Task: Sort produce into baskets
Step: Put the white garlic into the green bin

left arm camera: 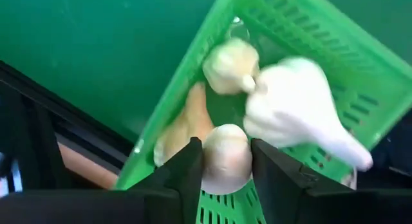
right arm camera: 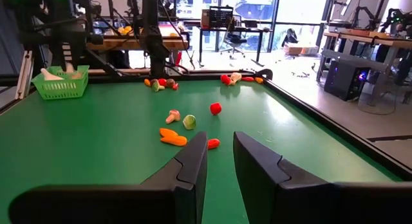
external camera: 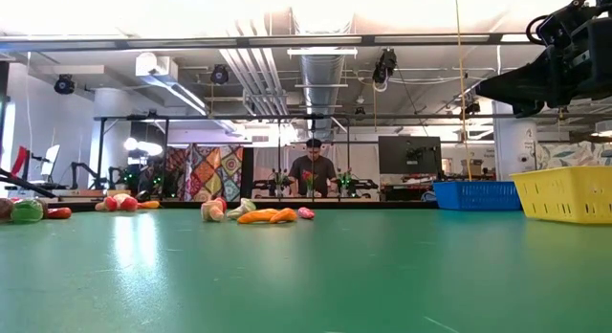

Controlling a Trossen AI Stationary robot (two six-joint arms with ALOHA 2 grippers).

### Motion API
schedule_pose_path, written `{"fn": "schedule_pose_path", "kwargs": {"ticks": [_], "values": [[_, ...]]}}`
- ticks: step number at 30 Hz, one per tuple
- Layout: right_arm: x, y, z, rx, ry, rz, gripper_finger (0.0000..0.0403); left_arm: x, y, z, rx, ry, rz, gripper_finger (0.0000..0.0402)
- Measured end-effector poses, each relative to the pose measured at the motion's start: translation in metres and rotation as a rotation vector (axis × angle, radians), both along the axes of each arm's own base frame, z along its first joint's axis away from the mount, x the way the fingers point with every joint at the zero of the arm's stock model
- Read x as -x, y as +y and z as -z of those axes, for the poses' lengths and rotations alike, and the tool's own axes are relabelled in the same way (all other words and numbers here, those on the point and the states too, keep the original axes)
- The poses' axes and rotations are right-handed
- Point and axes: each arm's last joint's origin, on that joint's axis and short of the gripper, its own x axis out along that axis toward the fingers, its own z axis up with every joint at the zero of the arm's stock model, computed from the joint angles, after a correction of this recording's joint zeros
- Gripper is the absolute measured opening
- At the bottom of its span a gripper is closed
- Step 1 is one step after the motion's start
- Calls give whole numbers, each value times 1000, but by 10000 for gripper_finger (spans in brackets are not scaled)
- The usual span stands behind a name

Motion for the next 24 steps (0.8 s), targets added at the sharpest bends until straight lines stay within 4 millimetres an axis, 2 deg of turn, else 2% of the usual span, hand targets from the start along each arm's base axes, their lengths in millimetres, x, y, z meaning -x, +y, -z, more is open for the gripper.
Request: {"fn": "schedule_pose_path", "kwargs": {"ticks": [4, 10, 13, 18, 24], "values": [[0, 0, 0, 0, 0, 0, 68, -1, 5, 1, -58, -2, -8, 144], [0, 0, 0, 0, 0, 0, 68, -6, 13, -7, -44, -25, 37, 183], [0, 0, 0, 0, 0, 0, 68, -12, 25, -15, -85, -67, 41, 190], [0, 0, 0, 0, 0, 0, 68, -23, 70, -36, -288, -162, -6, 189], [0, 0, 0, 0, 0, 0, 68, -35, 141, -60, -478, -153, -98, 189]]}}
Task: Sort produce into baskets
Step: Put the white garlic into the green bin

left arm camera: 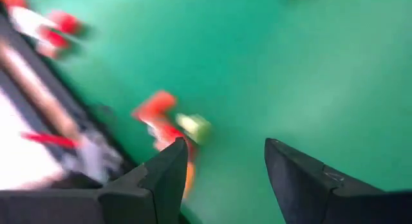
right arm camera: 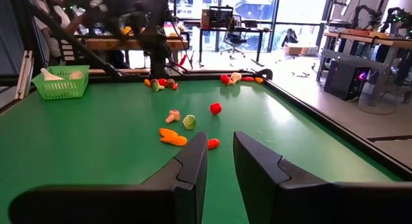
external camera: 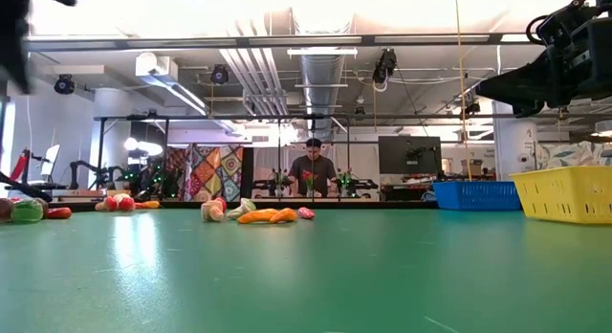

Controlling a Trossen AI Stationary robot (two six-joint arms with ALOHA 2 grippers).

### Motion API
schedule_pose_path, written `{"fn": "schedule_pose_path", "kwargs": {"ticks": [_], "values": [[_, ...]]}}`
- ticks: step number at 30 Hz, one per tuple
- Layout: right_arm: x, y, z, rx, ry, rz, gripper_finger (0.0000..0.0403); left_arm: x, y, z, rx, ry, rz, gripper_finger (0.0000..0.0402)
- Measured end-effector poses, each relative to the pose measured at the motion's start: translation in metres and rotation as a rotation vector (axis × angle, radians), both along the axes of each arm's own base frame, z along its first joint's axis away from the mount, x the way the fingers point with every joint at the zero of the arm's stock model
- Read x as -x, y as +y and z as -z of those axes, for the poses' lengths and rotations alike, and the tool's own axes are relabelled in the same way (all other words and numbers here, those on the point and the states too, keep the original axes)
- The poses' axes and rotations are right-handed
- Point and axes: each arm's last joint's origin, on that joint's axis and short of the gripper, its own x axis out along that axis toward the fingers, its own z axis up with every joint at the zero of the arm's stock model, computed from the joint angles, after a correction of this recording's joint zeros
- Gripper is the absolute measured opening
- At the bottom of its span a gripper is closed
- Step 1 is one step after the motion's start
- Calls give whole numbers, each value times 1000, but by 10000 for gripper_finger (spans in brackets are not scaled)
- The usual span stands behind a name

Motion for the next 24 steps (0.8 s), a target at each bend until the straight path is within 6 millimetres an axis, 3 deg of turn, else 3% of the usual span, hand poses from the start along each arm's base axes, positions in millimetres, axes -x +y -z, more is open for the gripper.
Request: {"fn": "schedule_pose_path", "kwargs": {"ticks": [10, 15, 19, 24], "values": [[0, 0, 0, 0, 0, 0, 68, -24, 123, 11, -143, -14, -322, 189], [0, 0, 0, 0, 0, 0, 68, -15, 178, 26, -296, -53, -612, 189], [0, 0, 0, 0, 0, 0, 68, 2, 208, 45, -328, -79, -838, 189], [0, 0, 0, 0, 0, 0, 68, 18, 225, 72, -305, -136, -994, 189]]}}
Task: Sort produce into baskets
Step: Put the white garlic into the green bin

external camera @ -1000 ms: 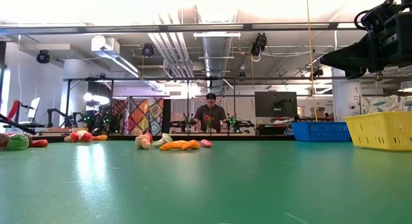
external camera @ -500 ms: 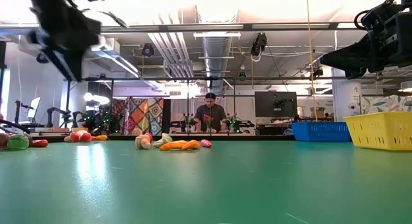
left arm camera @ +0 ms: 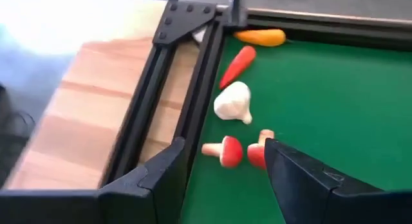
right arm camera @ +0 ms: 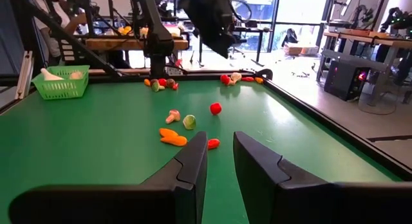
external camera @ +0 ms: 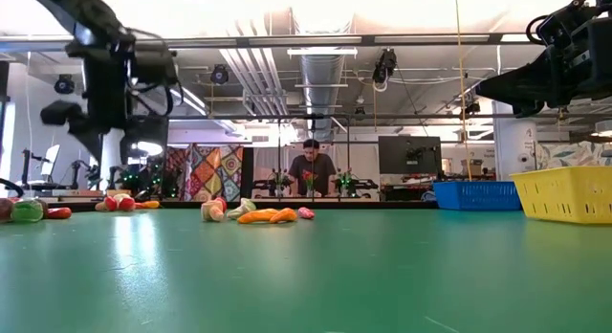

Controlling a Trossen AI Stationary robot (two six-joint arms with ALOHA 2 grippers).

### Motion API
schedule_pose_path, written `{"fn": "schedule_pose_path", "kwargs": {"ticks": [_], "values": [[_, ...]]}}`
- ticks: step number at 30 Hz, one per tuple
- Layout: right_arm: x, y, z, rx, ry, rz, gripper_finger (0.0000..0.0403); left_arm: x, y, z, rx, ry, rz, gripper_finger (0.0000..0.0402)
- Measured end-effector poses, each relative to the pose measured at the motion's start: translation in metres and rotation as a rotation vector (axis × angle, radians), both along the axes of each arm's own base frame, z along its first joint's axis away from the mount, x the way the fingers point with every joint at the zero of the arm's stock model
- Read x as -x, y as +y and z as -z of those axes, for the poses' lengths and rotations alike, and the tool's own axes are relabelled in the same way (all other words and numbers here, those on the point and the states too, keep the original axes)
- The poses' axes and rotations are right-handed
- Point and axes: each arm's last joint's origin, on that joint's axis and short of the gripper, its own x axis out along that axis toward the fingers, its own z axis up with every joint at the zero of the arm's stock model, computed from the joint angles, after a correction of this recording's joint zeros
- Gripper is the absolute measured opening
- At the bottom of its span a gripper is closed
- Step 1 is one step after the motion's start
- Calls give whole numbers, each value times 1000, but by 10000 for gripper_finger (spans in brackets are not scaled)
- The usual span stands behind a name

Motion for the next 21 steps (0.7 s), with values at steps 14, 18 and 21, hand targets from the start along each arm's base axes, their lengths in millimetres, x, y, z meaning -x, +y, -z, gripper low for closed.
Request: {"fn": "schedule_pose_path", "kwargs": {"ticks": [14, 18, 21], "values": [[0, 0, 0, 0, 0, 0, 68, -2, 11, 26, -195, -244, -101, 189], [0, 0, 0, 0, 0, 0, 68, -1, 12, 31, -224, -260, -172, 189], [0, 0, 0, 0, 0, 0, 68, -2, 14, 37, -242, -235, -220, 189]]}}
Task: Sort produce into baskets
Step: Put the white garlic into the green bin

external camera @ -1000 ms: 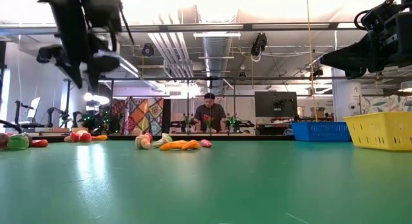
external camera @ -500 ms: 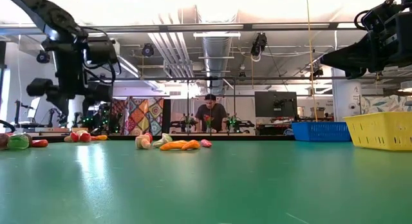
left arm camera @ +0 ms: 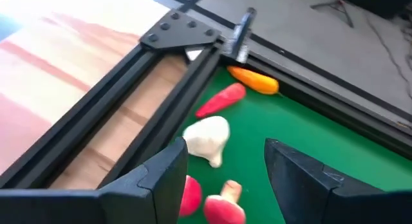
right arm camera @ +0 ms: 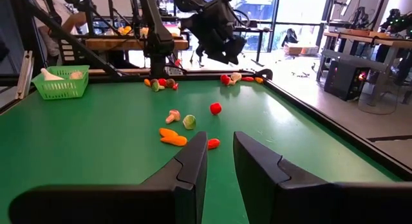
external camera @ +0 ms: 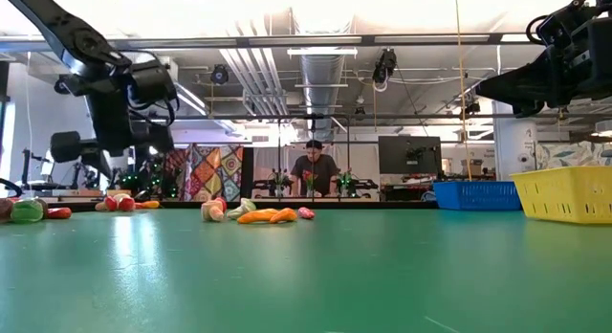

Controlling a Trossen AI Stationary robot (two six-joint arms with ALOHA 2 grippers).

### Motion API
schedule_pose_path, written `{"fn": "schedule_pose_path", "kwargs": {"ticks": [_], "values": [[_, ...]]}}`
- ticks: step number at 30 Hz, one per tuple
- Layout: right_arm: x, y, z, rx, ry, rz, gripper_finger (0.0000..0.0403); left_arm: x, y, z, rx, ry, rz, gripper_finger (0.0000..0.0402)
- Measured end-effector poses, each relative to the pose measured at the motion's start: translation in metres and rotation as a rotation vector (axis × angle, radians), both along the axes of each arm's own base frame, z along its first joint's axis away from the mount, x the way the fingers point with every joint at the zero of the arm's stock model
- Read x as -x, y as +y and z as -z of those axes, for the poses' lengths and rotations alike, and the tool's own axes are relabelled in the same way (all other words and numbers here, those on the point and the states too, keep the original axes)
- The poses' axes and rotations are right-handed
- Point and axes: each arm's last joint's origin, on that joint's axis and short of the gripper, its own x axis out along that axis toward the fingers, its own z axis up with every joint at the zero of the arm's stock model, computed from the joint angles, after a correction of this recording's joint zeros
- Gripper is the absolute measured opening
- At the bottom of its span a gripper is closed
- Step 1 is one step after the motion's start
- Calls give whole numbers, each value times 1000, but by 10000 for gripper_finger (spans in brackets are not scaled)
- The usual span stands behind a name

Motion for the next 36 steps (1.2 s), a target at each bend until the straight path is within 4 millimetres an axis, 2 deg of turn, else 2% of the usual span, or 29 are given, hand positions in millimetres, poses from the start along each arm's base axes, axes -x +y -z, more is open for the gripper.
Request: {"fn": "schedule_pose_path", "kwargs": {"ticks": [6, 11, 14, 21, 27, 32, 36], "values": [[0, 0, 0, 0, 0, 0, 68, -7, 9, 19, -16, 5, -93, 189], [0, 0, 0, 0, 0, 0, 68, -12, 26, 27, -2, 70, -143, 189], [0, 0, 0, 0, 0, 0, 68, -15, 37, 29, 22, 74, -173, 189], [0, 0, 0, 0, 0, 0, 68, -21, 46, 26, 70, 53, -284, 189], [0, 0, 0, 0, 0, 0, 68, -24, 55, 31, 177, -64, -341, 189], [0, 0, 0, 0, 0, 0, 68, -25, 56, 40, 240, -62, -339, 189], [0, 0, 0, 0, 0, 0, 68, -24, 55, 37, 251, -73, -325, 189]]}}
